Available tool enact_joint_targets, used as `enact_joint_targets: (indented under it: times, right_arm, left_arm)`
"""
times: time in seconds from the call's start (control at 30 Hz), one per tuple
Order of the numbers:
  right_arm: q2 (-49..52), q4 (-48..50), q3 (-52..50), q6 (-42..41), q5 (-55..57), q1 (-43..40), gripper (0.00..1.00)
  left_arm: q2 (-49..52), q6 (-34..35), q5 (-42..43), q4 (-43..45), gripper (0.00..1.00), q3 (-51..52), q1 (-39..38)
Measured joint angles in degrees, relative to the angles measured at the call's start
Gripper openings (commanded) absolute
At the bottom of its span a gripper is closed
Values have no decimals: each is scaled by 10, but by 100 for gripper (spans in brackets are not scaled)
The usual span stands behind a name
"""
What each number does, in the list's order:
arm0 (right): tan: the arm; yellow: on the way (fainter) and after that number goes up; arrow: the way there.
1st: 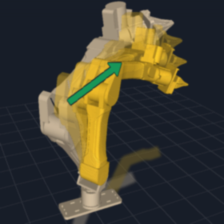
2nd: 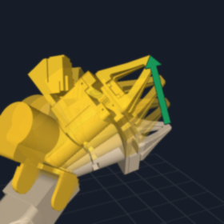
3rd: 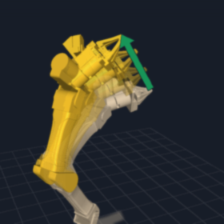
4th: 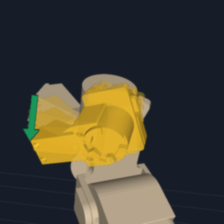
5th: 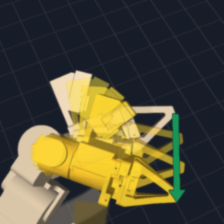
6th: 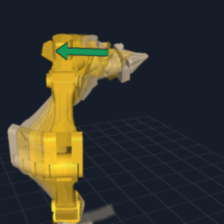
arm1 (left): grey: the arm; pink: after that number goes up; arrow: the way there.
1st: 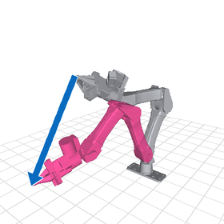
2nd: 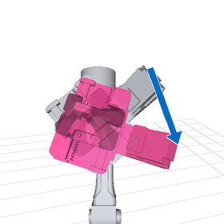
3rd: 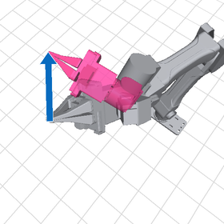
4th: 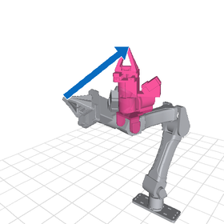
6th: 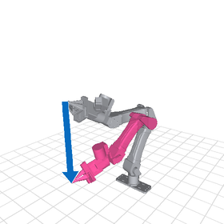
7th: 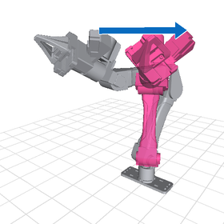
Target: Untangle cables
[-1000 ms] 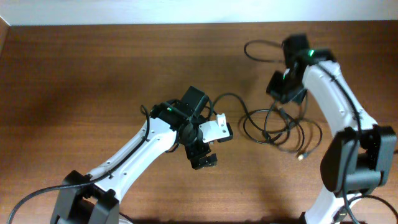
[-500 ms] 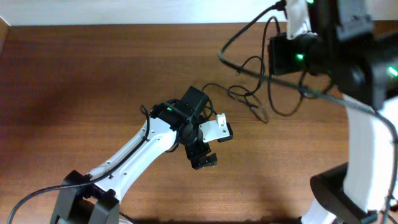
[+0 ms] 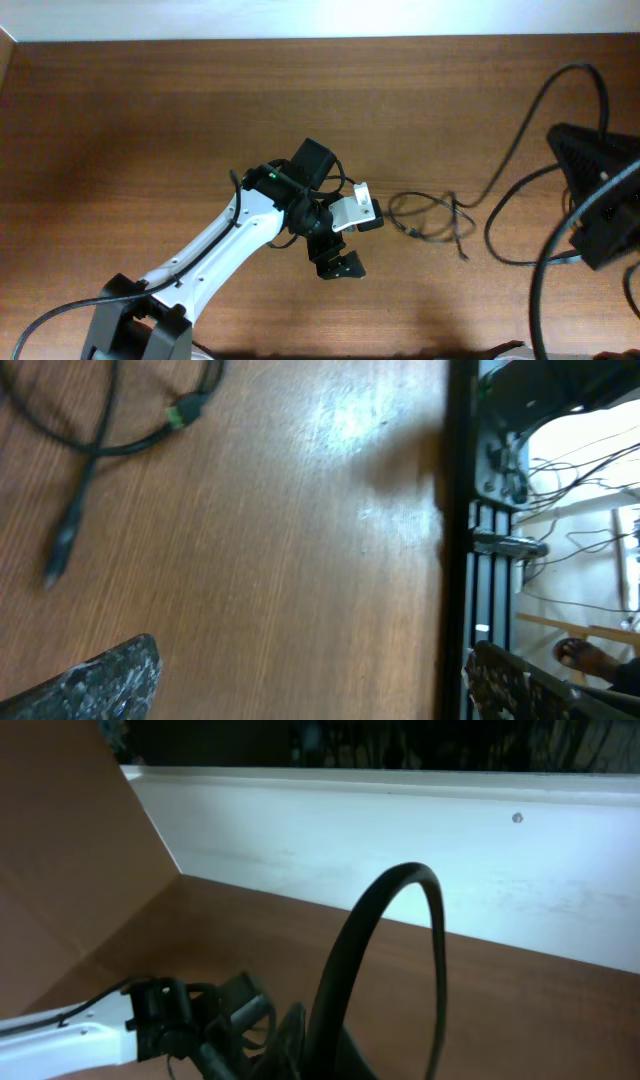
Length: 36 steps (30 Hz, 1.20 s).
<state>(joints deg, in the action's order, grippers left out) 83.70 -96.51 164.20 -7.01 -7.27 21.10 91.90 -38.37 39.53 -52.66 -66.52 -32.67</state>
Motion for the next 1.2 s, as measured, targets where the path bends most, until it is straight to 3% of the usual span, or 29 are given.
enact_joint_targets:
  times: [0.1, 0.23, 0.37, 0.47, 0.67, 0.97, 1.2]
  right_arm:
    - [-20, 0, 0, 31, 19, 0, 4]
    - [-36, 49, -18, 59, 146, 0, 4]
    - [32, 259, -55, 101, 323, 0, 4]
    - [97, 330, -68, 124, 355, 1, 4]
    - [106, 278, -71, 124, 352, 1, 4]
    - [101, 238, -70, 130, 363, 1, 4]
    - [101, 247, -70, 130, 352, -9, 4]
  left_arm:
    - [0, 0, 9, 0, 99, 0, 0]
    - [0, 0, -4, 9, 99, 0, 0]
    - [0, 0, -9, 11, 99, 0, 0]
    - [0, 7, -9, 14, 99, 0, -1]
    - [0, 13, 14, 117, 99, 0, -54]
    - [1, 13, 14, 180, 99, 0, -172]
    - [116, 13, -29, 187, 98, 0, -214]
